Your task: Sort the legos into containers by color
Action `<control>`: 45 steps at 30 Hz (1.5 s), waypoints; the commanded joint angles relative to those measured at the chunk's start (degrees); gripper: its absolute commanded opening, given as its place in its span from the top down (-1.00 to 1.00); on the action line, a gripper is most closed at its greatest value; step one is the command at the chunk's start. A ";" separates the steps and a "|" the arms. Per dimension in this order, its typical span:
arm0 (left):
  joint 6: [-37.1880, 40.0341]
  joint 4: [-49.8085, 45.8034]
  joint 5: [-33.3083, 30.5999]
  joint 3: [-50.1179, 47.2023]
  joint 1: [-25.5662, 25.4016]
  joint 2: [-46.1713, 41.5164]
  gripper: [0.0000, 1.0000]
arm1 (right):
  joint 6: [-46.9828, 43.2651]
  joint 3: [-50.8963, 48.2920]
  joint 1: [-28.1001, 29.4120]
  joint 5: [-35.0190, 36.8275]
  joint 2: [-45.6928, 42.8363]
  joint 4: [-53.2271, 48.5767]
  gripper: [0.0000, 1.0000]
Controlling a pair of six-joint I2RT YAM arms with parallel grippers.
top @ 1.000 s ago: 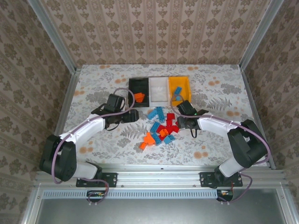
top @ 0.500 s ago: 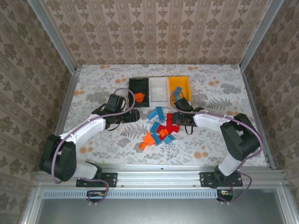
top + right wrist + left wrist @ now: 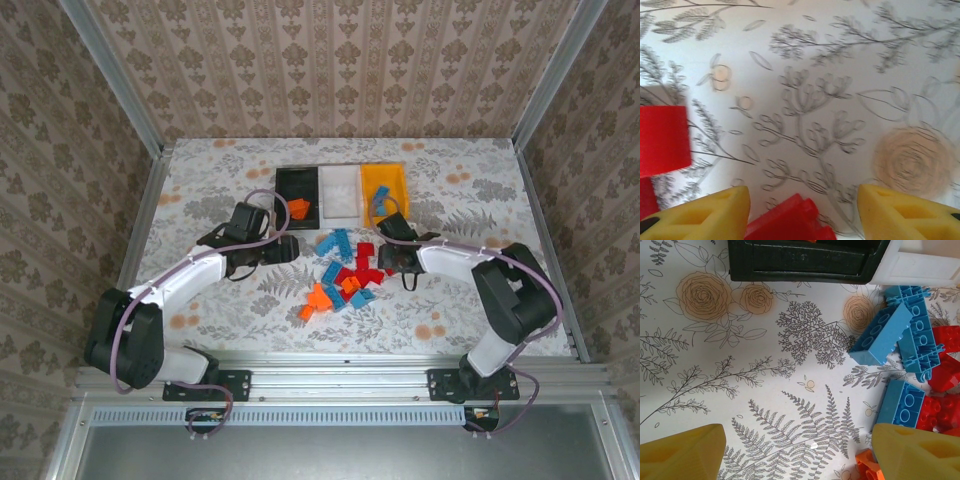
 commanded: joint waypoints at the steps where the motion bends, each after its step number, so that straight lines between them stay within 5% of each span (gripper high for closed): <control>1: -0.67 0.94 0.71 0.00 -0.67 -0.57 -0.70 | -0.78 -1.12 -1.22 1.51 -3.31 -3.07 -0.16; 16: -1.11 1.43 0.76 0.24 -2.66 0.19 -0.71 | 2.32 -5.24 -0.67 -4.76 -9.27 -1.50 -0.34; 31: -0.67 0.34 0.01 0.02 -3.04 -1.18 -0.71 | 3.33 -1.83 0.77 -0.94 -0.97 -0.99 -0.40; 45: -0.67 0.87 0.64 0.78 -3.30 -0.80 -0.71 | 3.19 -8.20 0.23 1.15 -12.18 -6.66 -0.31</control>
